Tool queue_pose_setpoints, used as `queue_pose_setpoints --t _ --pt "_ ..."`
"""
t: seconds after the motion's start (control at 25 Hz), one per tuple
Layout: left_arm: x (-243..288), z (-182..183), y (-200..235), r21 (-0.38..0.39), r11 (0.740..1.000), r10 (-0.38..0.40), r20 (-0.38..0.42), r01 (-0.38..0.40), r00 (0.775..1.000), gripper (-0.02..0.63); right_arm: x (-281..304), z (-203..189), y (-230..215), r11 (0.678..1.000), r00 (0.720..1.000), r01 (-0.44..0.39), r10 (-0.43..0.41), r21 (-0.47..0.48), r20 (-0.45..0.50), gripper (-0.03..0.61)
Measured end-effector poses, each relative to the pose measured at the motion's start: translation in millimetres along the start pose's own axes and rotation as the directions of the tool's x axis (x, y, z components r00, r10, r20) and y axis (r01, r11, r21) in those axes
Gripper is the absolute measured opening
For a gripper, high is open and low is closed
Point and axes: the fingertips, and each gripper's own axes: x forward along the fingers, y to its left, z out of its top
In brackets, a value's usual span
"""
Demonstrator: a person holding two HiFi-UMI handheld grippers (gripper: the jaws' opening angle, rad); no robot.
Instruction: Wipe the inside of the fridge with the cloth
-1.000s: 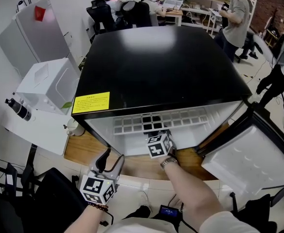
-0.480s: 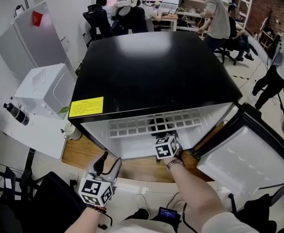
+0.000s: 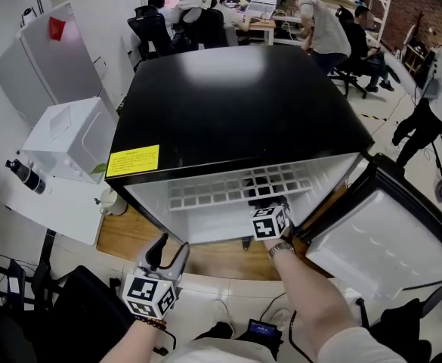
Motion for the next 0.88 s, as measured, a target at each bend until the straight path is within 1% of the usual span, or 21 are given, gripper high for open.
queue_pose_setpoints --t 0.28,0.44,0.56,0.64,0.72,0.88 --pt "-2 0 -1 -0.004 1.0 0.005 0.0 -0.005 1.0 0.233 -4 -10 -26 0.995 0.995 0.096 -0.096 0.019 -0.036 0.137" --pt "-2 0 -2 0.001 1.0 0.002 -0.002 -0.002 1.0 0.234 -6 -8 -28 0.995 0.995 0.098 -0.097 0.037 -0.027 0.137" --pt "-2 1 -3 0.002 1.0 -0.001 -0.002 0.001 1.0 0.234 -10 -8 -32 0.992 0.993 0.116 -0.115 0.057 -0.023 0.137" --pt "-3 0 -2 0.0 1.0 0.0 -0.001 0.0 1.0 0.235 -17 -3 -30 0.991 0.994 0.111 -0.112 0.073 0.006 0.137" --pt "-3 0 0 -0.002 1.0 0.003 0.001 -0.003 1.0 0.235 -24 4 -21 0.992 0.995 0.089 -0.093 0.092 0.042 0.137" --pt "-3 0 0 -0.003 1.0 0.0 0.002 0.0 1.0 0.233 -42 26 12 0.995 0.992 0.004 -0.016 0.103 0.122 0.137"
